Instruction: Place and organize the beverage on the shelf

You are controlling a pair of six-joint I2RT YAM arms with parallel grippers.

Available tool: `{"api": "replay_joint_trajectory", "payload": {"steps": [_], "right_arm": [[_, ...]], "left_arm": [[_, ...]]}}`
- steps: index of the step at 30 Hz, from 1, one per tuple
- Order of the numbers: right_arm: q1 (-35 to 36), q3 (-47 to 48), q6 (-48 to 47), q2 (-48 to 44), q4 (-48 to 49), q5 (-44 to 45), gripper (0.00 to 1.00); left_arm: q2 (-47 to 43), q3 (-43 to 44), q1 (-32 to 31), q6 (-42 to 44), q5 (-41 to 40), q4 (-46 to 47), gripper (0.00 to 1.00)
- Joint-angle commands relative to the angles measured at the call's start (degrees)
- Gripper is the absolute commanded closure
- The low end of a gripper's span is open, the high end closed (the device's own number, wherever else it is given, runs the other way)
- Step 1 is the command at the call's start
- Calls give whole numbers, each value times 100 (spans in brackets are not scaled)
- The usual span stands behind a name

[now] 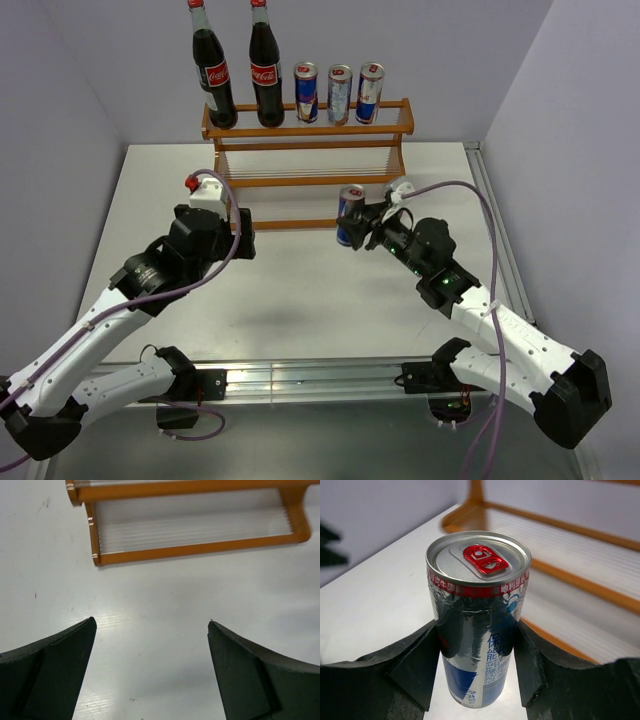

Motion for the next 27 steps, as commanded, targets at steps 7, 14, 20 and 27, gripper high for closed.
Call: {"api": "replay_joint_trajectory", "payload": {"steps": [7,14,20,27], "right_arm": [[-1300,947,-767,673,1473,652,100],[-1924,1694,-892,1237,1508,593,100],[-2337,2247,-1015,1658,1712,347,100],[-2794,3179,-734,2448,1649,-409,100]], "left_arm": [[139,-438,367,316,-334,509,0],[253,-508,464,351,-105,526,0],[201,-570,473,369,-9,579,0],[130,-605,473,386,44,605,0]]}}
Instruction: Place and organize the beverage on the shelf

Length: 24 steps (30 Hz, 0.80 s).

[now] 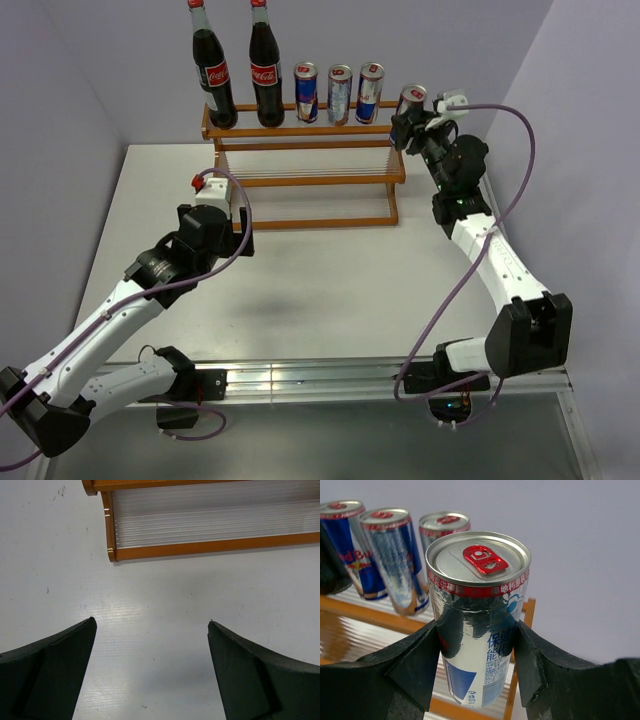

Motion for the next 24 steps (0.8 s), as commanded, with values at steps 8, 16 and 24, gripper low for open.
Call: {"api": "replay_joint_trajectory", "payload": {"steps": [8,16,24], "right_arm": [[-389,1595,172,959,585,-1288,100],[-574,1974,172,1460,399,-1745,100],[-758,2282,374,1882,461,-2246,100]], "left_arm": [[-185,-32,36,155,125,225,1],[-229,-50,36,172,169,251,1],[-255,-94,27,155,231,251,0]]}}
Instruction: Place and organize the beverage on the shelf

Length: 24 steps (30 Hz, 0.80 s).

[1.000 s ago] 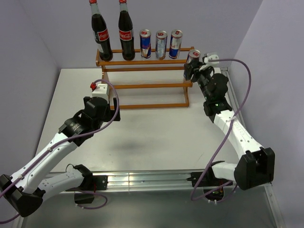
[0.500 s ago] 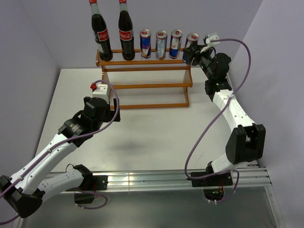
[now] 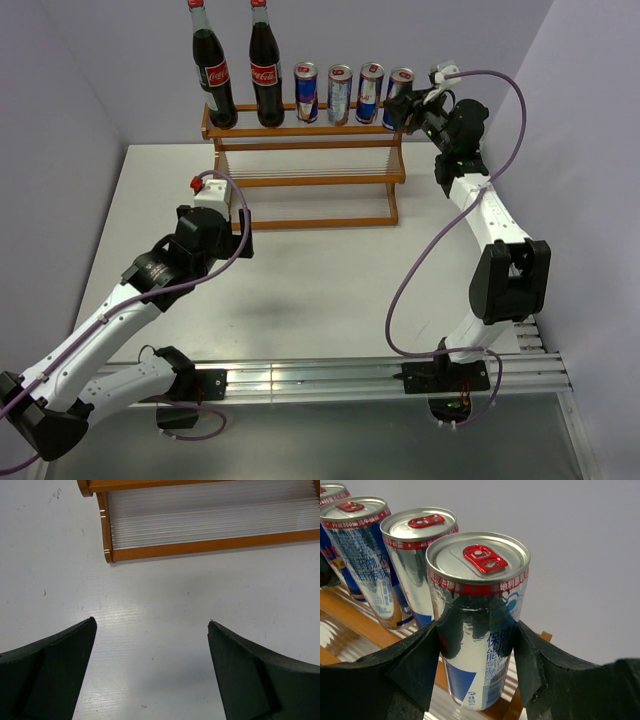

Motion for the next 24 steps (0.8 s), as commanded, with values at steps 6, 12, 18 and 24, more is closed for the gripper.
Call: {"api": "replay_joint_trajectory", "payload": {"steps": [6,12,18,24], "right_arm": [[-90,753,155,321,524,-462,100],[-90,745,225,497,621,-646,100],[-72,728,366,638,673,-814,100],[-28,833,340,778,559,-893,100]], "left_arm": [[-109,-37,25,74,91,212,1],[-144,-37,16,82,108,221,0],[-144,-37,25,82,126,229,0],[-135,-54,25,82,135,229,1]]}}
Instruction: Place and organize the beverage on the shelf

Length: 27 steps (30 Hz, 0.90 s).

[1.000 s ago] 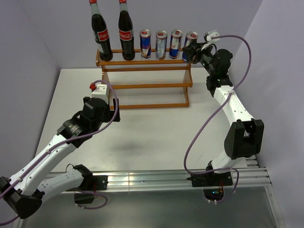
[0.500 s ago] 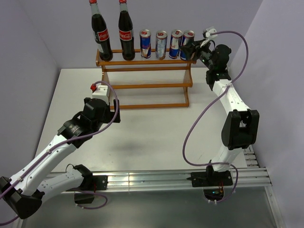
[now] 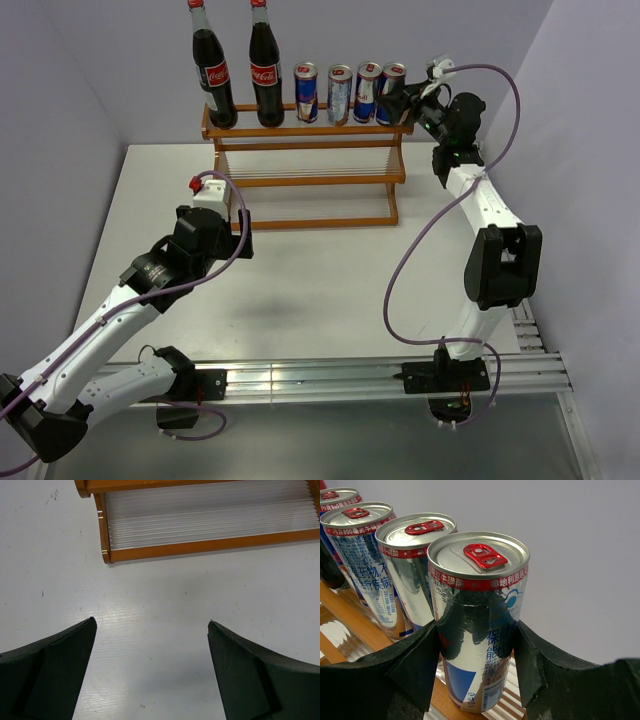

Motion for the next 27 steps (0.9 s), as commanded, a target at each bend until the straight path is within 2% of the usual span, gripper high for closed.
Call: {"api": "replay_joint_trajectory", "payload": {"steps": [1,7,11,13,20,21,24,27], "right_arm": [[33,291,38,85,229,-158,100],[94,422,-41,191,28,-220,100],[103,361,-120,112,-52,270,100],[95,326,-146,77,-34,403,95],[59,352,-278,50,-254,509,89],[59,344,-278,42,-263,527,88],[42,273,-278,33,-254,545,72],[42,168,-278,-3,-175,518,62]], "left_arm": [[-76,-17,23,80,63,223,0],[-85,-17,23,89,71,223,1],[-85,-26,23,89,71,223,1],[-111,-26,14,89,71,232,1],[-138,-35,23,89,80,232,1],[-138,-26,23,89,80,232,0],[-146,-35,23,89,80,232,0],[-146,-35,23,98,80,232,1]]}}
